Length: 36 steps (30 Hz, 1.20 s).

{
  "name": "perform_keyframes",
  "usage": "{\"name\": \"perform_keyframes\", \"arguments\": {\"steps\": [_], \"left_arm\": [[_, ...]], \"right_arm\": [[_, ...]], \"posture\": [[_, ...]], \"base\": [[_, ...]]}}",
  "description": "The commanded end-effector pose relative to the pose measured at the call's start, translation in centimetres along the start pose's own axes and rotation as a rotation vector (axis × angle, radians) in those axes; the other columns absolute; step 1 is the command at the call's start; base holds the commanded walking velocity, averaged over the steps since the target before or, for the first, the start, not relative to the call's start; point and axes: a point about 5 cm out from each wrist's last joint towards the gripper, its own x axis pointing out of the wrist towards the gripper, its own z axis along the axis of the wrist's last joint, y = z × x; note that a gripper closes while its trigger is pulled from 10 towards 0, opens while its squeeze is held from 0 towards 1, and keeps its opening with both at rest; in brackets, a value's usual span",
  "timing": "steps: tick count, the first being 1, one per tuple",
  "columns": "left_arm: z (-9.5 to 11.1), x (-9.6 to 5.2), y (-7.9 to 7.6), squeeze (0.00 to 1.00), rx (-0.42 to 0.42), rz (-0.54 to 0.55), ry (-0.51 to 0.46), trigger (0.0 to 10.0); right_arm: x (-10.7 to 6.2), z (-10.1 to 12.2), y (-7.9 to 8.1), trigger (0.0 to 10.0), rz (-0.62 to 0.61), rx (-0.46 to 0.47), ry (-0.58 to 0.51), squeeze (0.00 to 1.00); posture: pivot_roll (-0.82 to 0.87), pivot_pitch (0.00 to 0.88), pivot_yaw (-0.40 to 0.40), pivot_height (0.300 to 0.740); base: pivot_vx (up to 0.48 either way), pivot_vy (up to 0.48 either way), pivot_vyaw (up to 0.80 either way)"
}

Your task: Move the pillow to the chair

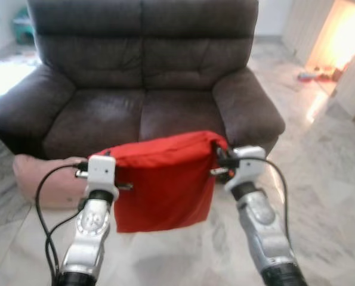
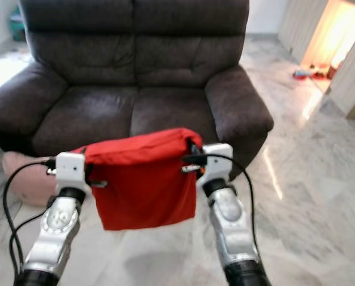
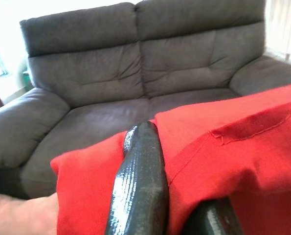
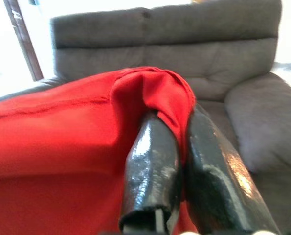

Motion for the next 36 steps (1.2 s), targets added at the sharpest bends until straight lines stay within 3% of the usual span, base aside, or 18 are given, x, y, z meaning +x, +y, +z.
{"name": "perform_keyframes", "arguments": {"steps": [1,7,36], "left_arm": [[2.28,0.66,0.69,0.00,0.019,0.021,-0.117,10.0],[2.32,0.69,0.86,0.00,0.025,0.020,-0.119,10.0],[3.14,-0.04,1.21,0.00,0.022,0.011,-0.143,10.0]], "right_arm": [[0.62,1.23,0.64,10.0,0.019,0.000,-0.060,0.00],[0.66,1.17,0.82,10.0,0.024,0.002,-0.059,0.00],[0.60,1.35,1.18,10.0,0.045,-0.003,-0.076,0.00]], "posture": [[0.06,0.027,-0.023,0.740],[0.07,0.025,-0.023,0.740],[0.06,0.000,-0.020,0.740]], "base": [[0.000,-0.322,0.00],[0.000,-0.306,0.00],[0.017,0.000,0.00]]}}
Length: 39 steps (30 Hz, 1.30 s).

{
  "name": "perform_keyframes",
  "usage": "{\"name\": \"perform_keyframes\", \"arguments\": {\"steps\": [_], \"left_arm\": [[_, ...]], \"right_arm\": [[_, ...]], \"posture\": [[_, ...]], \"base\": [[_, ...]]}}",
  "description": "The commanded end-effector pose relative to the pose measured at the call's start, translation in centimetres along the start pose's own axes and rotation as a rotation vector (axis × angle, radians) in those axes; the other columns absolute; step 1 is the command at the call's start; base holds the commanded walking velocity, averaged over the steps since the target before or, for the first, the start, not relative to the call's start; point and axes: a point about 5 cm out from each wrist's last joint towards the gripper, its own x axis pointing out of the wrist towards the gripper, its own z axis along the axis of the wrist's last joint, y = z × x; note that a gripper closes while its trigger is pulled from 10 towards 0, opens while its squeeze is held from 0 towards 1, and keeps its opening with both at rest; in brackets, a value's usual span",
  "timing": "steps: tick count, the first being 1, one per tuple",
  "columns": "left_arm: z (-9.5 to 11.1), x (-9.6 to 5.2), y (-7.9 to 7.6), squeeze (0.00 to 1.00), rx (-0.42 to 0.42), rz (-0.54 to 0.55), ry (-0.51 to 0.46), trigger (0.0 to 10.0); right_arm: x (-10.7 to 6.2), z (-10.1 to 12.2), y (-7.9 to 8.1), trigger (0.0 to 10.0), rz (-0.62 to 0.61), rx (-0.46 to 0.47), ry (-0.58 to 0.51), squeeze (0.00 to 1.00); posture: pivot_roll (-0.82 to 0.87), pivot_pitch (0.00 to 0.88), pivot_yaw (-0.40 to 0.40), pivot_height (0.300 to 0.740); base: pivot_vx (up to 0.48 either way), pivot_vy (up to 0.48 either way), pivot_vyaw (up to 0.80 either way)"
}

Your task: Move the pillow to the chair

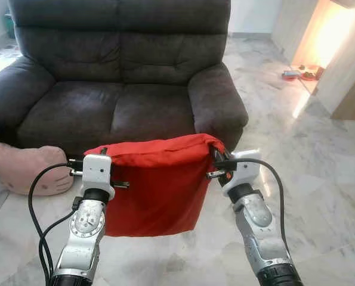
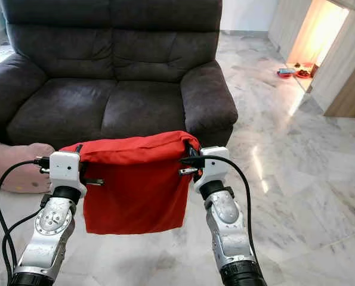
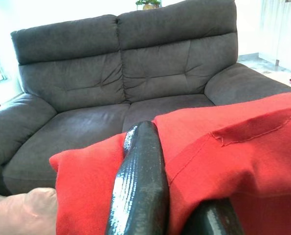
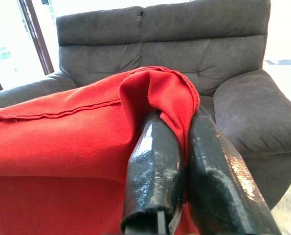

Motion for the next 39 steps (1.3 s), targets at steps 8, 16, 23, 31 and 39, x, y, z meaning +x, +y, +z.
{"name": "perform_keyframes", "arguments": {"steps": [8,16,23,31,39], "left_arm": [[2.43,0.45,0.37,0.00,0.001,0.011,-0.117,10.0],[2.55,0.47,0.32,0.00,-0.003,0.014,-0.123,10.0],[2.66,0.55,0.35,0.00,-0.007,0.022,-0.129,10.0],[2.72,0.58,0.38,0.00,-0.007,0.027,-0.132,10.0],[2.74,0.60,0.41,0.00,-0.008,0.030,-0.133,10.0]], "right_arm": [[0.40,1.69,-0.10,10.0,0.007,-0.020,-0.080,0.00],[0.36,1.58,0.12,10.0,0.012,-0.016,-0.076,0.00],[0.40,1.73,0.24,10.0,0.024,-0.018,-0.082,0.00],[0.42,1.70,0.26,10.0,0.026,-0.014,-0.078,0.00],[0.48,1.75,0.32,10.0,0.031,-0.016,-0.078,0.00]], "posture": [[0.06,0.000,-0.016,0.740],[0.06,0.000,-0.019,0.740],[0.06,0.002,-0.024,0.740],[0.06,0.008,-0.027,0.740],[0.06,0.008,-0.028,0.740]], "base": [[0.274,0.000,0.00],[0.323,0.000,0.00],[0.343,0.000,0.00],[0.349,0.000,0.00],[0.351,0.000,0.00]]}}
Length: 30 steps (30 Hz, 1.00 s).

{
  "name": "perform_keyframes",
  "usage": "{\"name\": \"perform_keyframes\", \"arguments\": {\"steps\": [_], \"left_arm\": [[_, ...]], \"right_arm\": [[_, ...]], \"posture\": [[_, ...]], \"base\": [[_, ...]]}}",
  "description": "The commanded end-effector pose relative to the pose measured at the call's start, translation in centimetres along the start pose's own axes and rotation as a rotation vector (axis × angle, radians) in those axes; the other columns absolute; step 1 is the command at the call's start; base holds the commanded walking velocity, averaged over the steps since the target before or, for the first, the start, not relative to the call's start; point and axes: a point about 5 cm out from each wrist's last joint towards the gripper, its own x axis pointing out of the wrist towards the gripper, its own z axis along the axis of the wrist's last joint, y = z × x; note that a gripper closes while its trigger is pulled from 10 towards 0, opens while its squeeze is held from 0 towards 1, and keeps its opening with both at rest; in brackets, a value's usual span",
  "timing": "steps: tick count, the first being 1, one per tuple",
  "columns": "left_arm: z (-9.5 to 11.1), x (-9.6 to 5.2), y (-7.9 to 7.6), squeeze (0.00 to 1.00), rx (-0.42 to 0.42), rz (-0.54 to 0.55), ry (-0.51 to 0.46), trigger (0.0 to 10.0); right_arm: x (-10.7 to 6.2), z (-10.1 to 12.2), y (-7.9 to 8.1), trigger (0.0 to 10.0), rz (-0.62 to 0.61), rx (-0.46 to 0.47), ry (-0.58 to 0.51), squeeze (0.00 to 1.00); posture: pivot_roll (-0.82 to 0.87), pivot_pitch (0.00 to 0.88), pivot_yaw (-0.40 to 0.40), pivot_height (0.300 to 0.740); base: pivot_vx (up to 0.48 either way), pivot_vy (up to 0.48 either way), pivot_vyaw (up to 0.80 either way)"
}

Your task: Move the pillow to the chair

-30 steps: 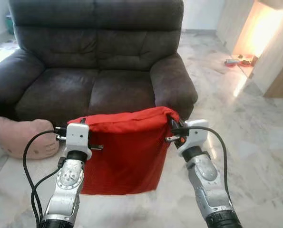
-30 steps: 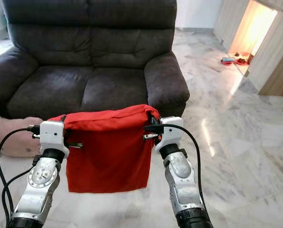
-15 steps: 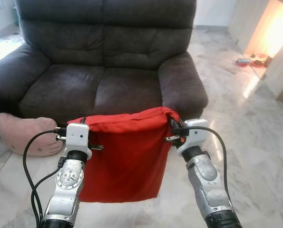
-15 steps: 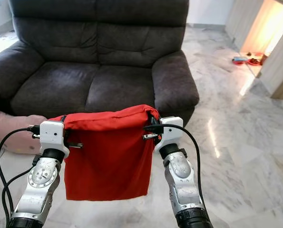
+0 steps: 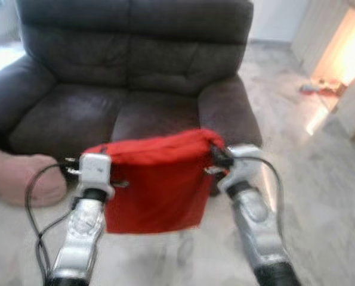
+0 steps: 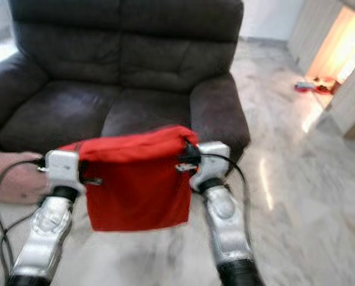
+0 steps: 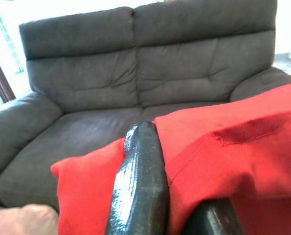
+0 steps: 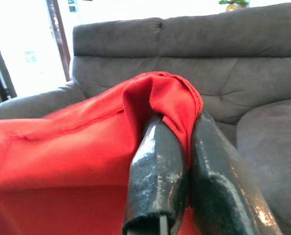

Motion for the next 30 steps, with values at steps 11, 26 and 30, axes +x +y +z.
{"name": "perform_keyframes", "arguments": {"steps": [11,26,30], "left_arm": [[2.79,0.78,-0.53,0.00,-0.018,-0.007,-0.135,10.0],[2.77,0.62,-0.64,0.00,-0.021,-0.017,-0.132,10.0],[2.83,0.45,-0.48,0.00,-0.019,-0.016,-0.133,10.0]], "right_arm": [[-0.25,0.68,-0.87,10.0,-0.025,-0.013,-0.032,0.00],[-0.26,0.69,-0.84,10.0,-0.025,-0.012,-0.036,0.00],[-0.28,0.66,-0.88,10.0,-0.026,-0.013,-0.033,0.00]], "posture": [[0.06,0.009,-0.029,0.740],[0.06,0.010,-0.029,0.740],[0.06,0.010,-0.029,0.740]], "base": [[0.352,0.000,0.00],[0.352,0.000,0.00],[0.350,0.000,0.00]]}}
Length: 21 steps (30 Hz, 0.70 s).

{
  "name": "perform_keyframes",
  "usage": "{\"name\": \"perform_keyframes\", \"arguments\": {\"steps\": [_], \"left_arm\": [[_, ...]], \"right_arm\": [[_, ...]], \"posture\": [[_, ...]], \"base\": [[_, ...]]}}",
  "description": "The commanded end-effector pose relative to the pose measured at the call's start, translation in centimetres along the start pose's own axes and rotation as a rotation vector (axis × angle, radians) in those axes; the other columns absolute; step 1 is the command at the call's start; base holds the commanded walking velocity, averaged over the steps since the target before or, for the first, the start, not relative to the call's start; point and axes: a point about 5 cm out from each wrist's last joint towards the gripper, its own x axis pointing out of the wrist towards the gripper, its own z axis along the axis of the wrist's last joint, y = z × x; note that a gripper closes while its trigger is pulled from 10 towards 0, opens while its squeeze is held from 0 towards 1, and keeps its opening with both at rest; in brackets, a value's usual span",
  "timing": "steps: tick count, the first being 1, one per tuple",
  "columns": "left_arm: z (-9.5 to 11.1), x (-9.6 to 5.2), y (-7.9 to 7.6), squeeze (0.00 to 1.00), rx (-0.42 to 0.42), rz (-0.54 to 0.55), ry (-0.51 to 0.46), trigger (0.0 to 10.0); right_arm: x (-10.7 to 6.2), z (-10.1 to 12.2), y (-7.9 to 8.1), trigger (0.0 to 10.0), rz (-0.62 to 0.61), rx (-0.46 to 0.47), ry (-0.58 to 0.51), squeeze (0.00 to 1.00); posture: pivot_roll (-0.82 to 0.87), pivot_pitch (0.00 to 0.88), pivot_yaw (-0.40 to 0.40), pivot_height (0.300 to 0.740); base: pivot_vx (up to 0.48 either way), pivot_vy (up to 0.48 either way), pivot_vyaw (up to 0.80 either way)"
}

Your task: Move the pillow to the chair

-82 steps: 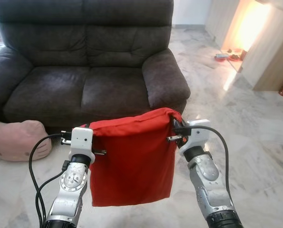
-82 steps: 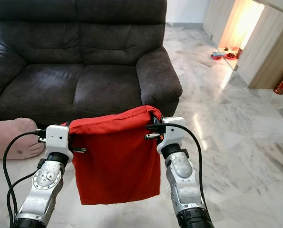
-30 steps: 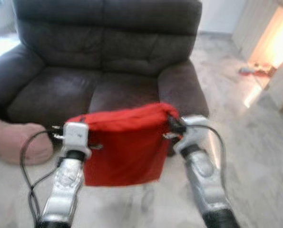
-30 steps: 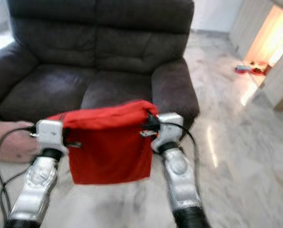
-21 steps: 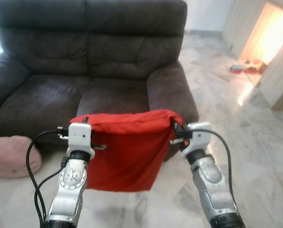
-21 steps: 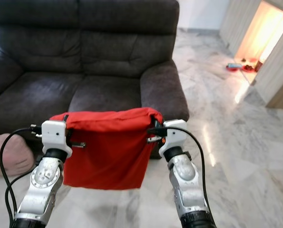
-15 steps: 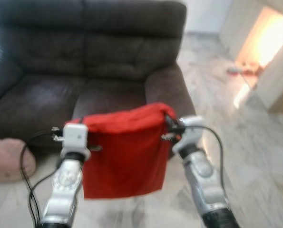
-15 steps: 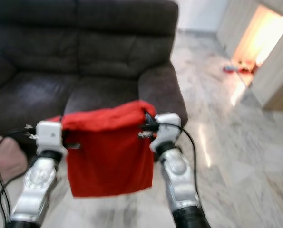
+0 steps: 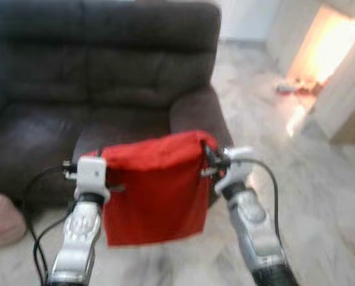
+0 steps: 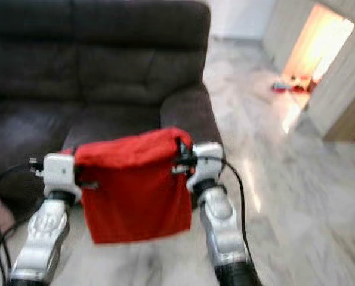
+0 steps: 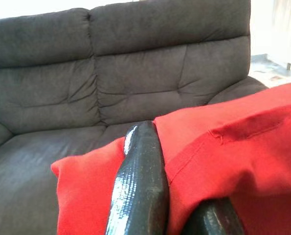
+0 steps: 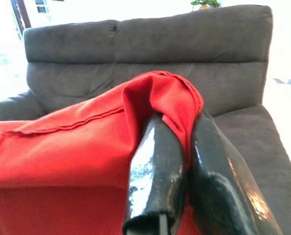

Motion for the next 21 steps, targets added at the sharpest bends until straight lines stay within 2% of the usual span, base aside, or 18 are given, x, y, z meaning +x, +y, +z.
{"name": "perform_keyframes", "arguments": {"steps": [1,10,21], "left_arm": [[2.73,0.70,-0.40,0.00,-0.014,-0.010,-0.132,10.0],[2.91,0.75,-0.31,0.00,-0.010,-0.013,-0.135,10.0],[2.71,0.56,-0.91,0.00,-0.035,-0.037,-0.123,10.0]], "right_arm": [[-0.14,0.60,-0.85,10.0,-0.024,-0.012,-0.027,0.00],[-0.04,0.63,-0.85,10.0,-0.023,-0.012,-0.028,0.00],[-0.02,0.53,-0.95,10.0,-0.032,-0.012,-0.025,0.00]], "posture": [[0.06,0.010,-0.029,0.740],[0.06,0.010,-0.029,0.740],[0.06,0.000,-0.028,0.740]], "base": [[0.349,0.000,0.00],[0.325,0.000,0.00],[0.000,0.000,0.00]]}}
